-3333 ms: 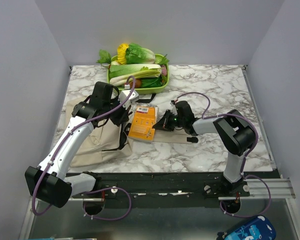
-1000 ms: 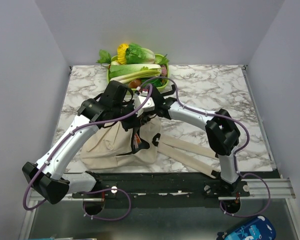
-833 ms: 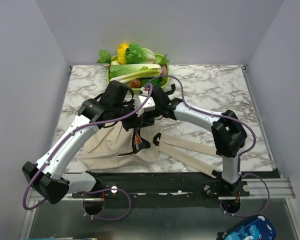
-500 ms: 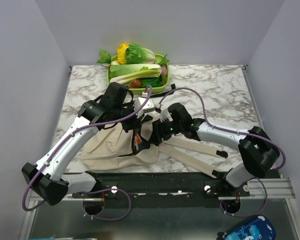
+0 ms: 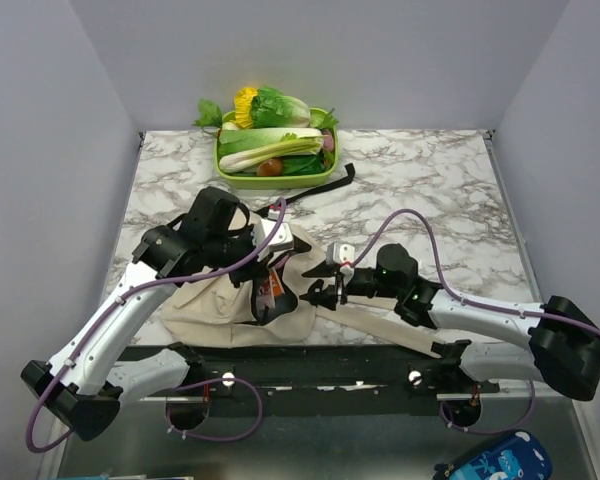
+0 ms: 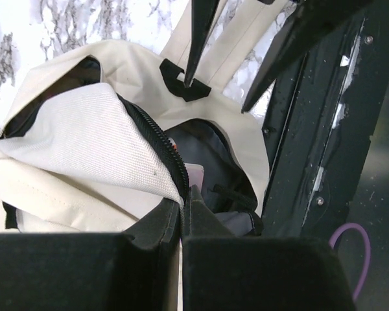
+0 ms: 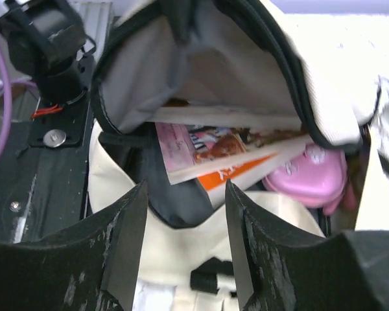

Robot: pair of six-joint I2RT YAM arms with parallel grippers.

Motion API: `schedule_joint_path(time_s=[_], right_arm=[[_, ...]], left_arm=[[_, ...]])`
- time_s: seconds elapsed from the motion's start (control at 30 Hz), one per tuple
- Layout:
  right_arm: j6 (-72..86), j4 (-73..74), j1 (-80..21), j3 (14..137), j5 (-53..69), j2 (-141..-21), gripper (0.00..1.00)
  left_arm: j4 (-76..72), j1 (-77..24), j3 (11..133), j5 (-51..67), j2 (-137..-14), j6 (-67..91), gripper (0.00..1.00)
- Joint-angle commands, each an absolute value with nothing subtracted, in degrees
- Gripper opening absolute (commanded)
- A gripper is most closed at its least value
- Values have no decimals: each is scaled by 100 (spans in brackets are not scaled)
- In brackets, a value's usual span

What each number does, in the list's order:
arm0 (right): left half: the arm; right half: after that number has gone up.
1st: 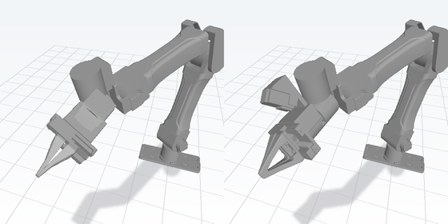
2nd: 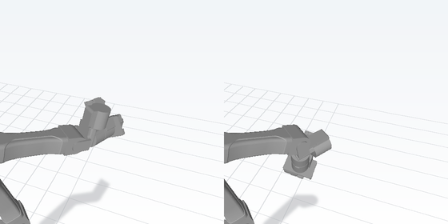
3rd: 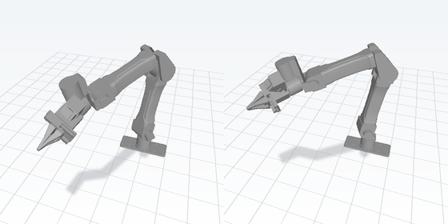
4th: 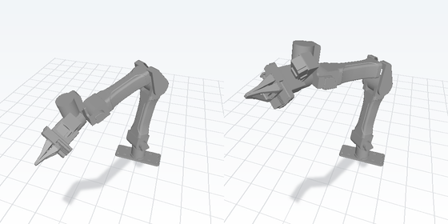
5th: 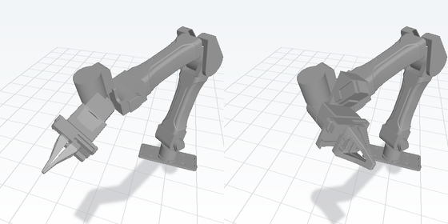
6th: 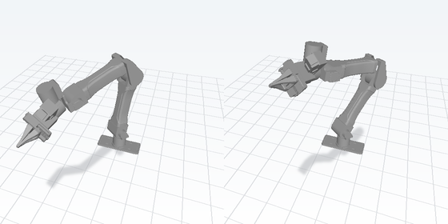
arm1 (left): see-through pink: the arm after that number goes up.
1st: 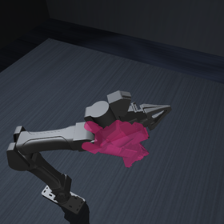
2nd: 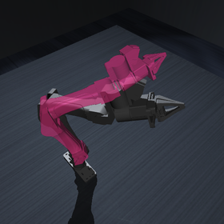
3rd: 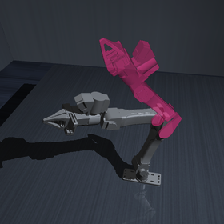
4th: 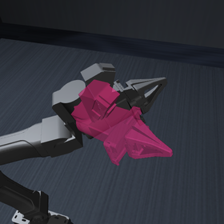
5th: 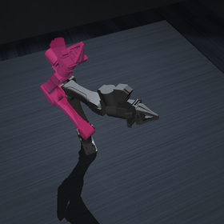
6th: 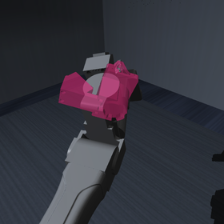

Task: Pack the student bag
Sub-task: Place the book in the student bag, then zip the student bag at the center of the board.

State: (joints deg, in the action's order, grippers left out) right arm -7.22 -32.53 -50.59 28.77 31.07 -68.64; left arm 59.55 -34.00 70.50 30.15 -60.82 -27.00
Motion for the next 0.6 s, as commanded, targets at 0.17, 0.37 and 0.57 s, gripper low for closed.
schedule_joint_path(time_s=[0.17, 0.37, 0.57], right_arm=[[-2908, -2700, -5792, 3875, 3391, -7611, 58], [-3576, -1294, -6003, 4728, 3787, -8050, 56], [-4033, -520, -6178, 4939, 3727, -8261, 53]], left_arm=[[5634, -3366, 6609, 3146, -5827, -2399, 8], [5599, -3366, 6610, 3111, -5871, -2356, 8], [5458, -3366, 6600, 3023, -5854, -2241, 8]])
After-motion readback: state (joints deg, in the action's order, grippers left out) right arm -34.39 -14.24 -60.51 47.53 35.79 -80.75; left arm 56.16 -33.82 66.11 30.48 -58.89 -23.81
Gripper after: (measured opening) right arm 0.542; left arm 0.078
